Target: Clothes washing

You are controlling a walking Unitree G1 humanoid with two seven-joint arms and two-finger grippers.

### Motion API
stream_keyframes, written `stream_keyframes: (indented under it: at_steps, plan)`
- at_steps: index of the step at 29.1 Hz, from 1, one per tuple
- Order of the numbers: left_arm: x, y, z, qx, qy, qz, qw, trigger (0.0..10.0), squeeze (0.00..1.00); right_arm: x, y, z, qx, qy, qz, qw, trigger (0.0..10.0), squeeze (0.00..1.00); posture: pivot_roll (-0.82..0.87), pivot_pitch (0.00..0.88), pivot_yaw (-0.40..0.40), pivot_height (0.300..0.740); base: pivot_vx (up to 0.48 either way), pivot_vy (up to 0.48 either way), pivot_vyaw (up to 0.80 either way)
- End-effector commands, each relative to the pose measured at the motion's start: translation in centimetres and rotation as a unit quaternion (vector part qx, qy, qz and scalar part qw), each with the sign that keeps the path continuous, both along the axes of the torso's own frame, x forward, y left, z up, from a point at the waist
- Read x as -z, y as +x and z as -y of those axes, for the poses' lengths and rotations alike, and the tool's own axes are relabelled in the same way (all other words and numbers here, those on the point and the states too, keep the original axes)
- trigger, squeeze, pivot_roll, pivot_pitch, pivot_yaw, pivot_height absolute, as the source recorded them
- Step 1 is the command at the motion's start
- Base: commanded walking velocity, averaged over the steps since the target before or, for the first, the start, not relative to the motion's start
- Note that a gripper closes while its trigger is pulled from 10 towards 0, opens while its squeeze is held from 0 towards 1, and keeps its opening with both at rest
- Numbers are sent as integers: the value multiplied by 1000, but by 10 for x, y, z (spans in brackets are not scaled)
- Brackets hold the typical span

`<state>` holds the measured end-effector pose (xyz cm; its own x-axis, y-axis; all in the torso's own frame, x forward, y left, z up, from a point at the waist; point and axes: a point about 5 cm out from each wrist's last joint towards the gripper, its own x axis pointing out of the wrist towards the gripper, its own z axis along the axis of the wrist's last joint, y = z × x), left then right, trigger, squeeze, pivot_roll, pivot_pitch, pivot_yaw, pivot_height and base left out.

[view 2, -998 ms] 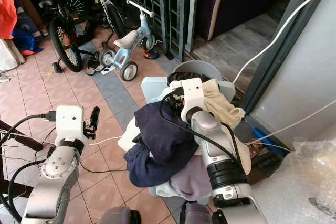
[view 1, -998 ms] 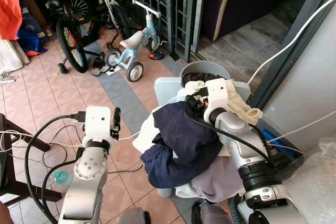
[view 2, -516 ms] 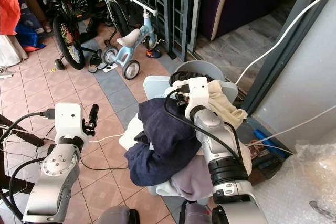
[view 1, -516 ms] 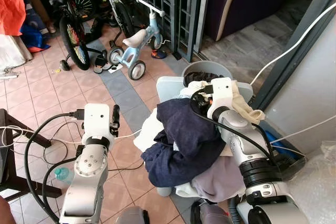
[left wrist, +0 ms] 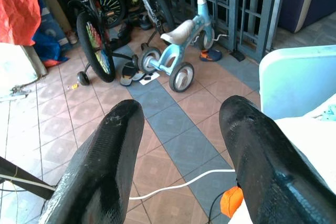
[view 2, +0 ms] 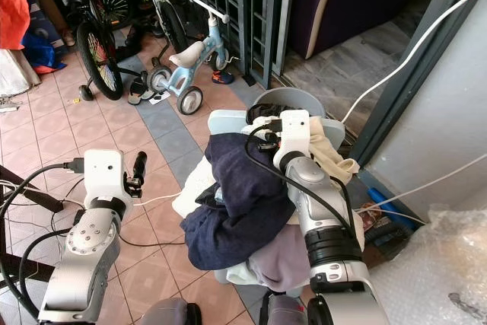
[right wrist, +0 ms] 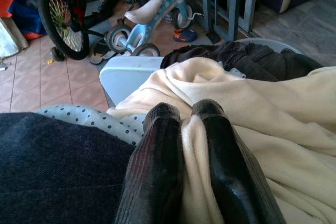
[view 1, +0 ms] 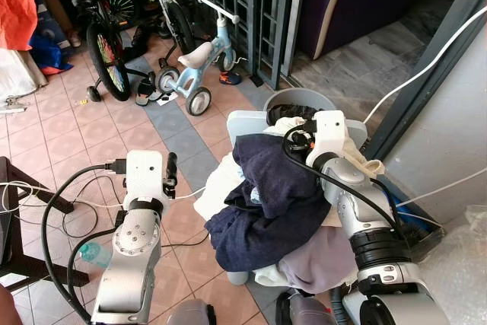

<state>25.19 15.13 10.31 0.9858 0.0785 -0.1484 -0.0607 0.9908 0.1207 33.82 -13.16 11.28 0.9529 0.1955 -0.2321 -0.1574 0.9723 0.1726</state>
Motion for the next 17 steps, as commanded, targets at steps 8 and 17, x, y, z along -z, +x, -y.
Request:
stream_keyframes:
  at_steps: [8,17]
  plan:
    - [2,5,1,-7,0,3,1000,10000,0,-61,7,-2,-13,69,153,986,0,0,45,53,37,740,0,0,0]
    - [3,6,0,-12,-2,5,1000,10000,0,-50,-21,-28,-219,49,137,965,0,0,50,43,24,740,0,0,0]
